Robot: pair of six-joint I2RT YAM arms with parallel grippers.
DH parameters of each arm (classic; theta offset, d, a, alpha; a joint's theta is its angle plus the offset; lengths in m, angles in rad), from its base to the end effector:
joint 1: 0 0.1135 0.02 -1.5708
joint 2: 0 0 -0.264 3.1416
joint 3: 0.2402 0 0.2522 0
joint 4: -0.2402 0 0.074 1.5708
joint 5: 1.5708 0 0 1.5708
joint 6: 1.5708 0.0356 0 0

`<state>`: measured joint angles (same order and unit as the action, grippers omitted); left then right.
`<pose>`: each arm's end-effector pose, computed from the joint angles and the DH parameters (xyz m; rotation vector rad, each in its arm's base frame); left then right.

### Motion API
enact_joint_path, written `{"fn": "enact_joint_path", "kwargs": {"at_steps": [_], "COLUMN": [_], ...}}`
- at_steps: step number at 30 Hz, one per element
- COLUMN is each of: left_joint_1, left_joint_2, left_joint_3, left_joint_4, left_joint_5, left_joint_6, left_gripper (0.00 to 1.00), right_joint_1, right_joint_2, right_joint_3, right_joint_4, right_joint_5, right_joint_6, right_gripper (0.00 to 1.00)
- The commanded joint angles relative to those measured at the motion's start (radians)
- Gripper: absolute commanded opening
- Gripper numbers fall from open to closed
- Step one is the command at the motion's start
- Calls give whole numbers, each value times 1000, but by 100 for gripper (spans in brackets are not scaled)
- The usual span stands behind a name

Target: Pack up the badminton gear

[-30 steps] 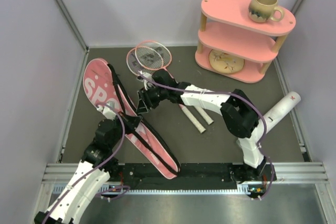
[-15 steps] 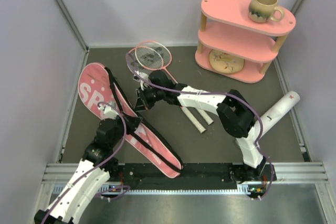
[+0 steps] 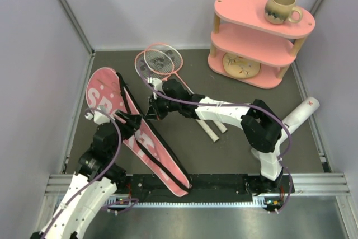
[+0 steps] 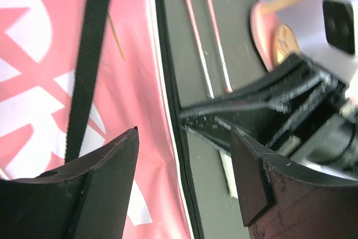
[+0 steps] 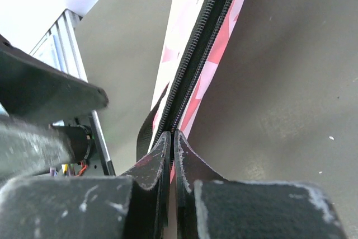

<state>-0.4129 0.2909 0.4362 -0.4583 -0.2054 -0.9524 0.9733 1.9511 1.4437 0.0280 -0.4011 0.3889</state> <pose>0.0985 -0.0352 0.2505 -0.6572 1.8311 -0.7351 0.2450 0.3848 0.2428 -0.9088 2.0626 1.2085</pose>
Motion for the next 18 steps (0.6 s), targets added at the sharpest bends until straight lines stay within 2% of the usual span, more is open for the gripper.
{"fn": "enact_joint_path", "kwargs": {"at_steps": [1,2,5,7,11,13,15,18], "left_joint_1": [0,0,0,0,0,0,0,0], "left_joint_2": [187,265,367,387,389,396,412,432], "left_joint_3": [168,221,286,288,244,233,225,205], "left_joint_4": [-155,-187,-200,-165,-105,-95,-76,-30], "left_joint_5": [-178,-187,-187,-186,-158,-157,-149,-146], "left_joint_6": [-88,-86,-68,-48,-34,-43,-28,-11], "left_gripper": [70,69,66,58,54,55,62,66], "right_joint_1": [13,13,13,13,11,13,13,13], "right_joint_2": [-66,-66,-70,-70,-72,-70,-70,-72], "right_joint_3": [4,4,1,3,4,3,0,-2], "right_joint_4": [64,61,64,61,59,58,61,64], "right_joint_5": [16,16,21,25,25,24,21,16], "right_joint_6": [-7,-7,-9,-10,-12,-13,-13,-13], "right_gripper": [0,0,0,0,0,0,0,0]}}
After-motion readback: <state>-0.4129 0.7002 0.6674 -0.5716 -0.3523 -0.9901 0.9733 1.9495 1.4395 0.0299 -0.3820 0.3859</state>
